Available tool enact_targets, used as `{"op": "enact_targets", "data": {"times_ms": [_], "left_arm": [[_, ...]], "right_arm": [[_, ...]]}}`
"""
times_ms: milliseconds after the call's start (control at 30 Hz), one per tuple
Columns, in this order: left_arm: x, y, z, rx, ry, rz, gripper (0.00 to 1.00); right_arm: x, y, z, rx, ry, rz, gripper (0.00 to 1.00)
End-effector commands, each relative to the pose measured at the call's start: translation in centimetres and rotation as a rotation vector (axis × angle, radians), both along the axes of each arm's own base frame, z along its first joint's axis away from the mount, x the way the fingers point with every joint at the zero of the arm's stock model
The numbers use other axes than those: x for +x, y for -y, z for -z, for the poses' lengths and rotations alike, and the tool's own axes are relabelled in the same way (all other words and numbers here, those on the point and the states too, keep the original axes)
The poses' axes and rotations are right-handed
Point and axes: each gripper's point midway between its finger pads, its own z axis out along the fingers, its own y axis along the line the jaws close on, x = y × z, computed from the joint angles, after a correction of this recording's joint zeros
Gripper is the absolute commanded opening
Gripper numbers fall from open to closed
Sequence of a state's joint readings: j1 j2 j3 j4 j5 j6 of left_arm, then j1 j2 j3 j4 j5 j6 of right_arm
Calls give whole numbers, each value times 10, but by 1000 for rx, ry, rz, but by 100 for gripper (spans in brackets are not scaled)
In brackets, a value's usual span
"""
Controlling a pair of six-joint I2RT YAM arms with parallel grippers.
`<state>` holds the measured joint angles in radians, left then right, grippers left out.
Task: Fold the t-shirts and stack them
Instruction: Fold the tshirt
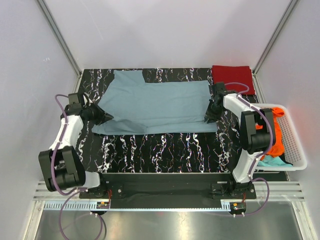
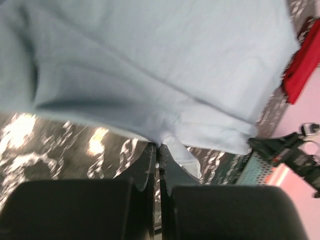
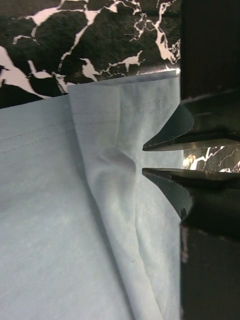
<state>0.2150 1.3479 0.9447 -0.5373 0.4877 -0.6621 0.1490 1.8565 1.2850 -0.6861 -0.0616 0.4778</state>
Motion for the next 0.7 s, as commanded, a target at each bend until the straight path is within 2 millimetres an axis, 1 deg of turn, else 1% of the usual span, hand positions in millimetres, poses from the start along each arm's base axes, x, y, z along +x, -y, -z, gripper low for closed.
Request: {"op": "enact_targets", "data": {"times_ms": [0,33,67,100,133,167,233,267,300,333,367,433,500,533,567,633,667], "left_arm": [[45,6,-31,-67,154,33,0],[51,7,-32,-88,159,27,0],[58,7,-37,-100,177,30,0],[68,6,-35,-105,185,26,0],[74,6,-36,-116,190,17,0],[83,5,-44,-120,214,20,0],[97,3,-41,-126,219,12,0],[106,2,-49,-123,241,12,0],[112,1,-53,-125,257,11,0],[119,1,-47,-140,243,4,0],[127,1,-55,-150,267,11,0],[145,2,-58,-170,294,13,0],[158,3,-59,-183,311,25,0],[167,4,-67,-186,329,27,0],[175,5,-53,-201,299,31,0],[185,10,-48,-222,288,41,0],[193,11,-56,-229,308,53,0]], "right_arm": [[20,7,-10,-33,45,5,27],[21,8,-8,-37,40,7,27],[22,7,-7,-39,37,6,27],[27,7,-9,-39,46,8,27],[27,8,-7,-43,38,7,27],[28,9,-6,-46,33,11,27],[31,10,-6,-48,33,15,27],[31,10,-7,-45,32,12,27],[33,9,-8,-40,37,11,27],[34,9,-8,-38,35,11,27],[33,9,-9,-38,32,9,27],[35,7,-13,-23,39,7,27],[35,4,-13,-7,33,4,27],[34,2,-13,1,30,3,27],[33,2,-14,3,25,3,28],[34,1,-13,11,24,7,28],[34,0,-13,12,22,5,28]]}}
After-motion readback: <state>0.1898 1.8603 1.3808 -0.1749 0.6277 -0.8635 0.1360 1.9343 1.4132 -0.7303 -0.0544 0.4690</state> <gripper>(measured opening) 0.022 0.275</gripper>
